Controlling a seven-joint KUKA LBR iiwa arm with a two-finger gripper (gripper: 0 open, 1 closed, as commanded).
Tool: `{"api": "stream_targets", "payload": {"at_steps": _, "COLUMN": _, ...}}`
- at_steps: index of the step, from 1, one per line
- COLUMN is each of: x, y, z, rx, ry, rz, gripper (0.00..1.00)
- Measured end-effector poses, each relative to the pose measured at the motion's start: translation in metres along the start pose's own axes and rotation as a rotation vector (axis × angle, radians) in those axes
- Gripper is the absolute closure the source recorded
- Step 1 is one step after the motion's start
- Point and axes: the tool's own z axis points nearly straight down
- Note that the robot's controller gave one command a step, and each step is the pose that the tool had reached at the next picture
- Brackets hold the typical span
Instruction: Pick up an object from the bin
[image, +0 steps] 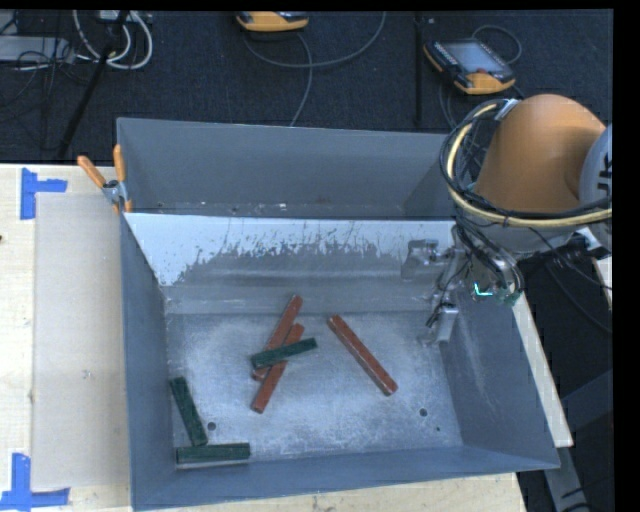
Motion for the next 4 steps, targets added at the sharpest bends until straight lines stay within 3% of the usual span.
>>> {"api": "stream_targets", "payload": {"at_steps": 1, "x": 0.009, "y": 0.095, "z": 0.163, "rx": -0.001, "ry": 0.000, "rz": -0.233, "gripper": 0.00}}
{"api": "stream_targets", "payload": {"at_steps": 2, "x": 0.032, "y": 0.179, "z": 0.151, "rx": -0.002, "ry": -0.005, "rz": -0.299, "gripper": 0.00}}
{"api": "stream_targets", "payload": {"at_steps": 3, "x": -0.026, "y": 0.217, "z": 0.159, "rx": 0.001, "ry": -0.010, "rz": -0.442, "gripper": 0.00}}
{"api": "stream_targets", "payload": {"at_steps": 4, "x": 0.032, "y": 0.296, "z": 0.141, "rx": 0.001, "ry": -0.006, "rz": -0.963, "gripper": 0.00}}
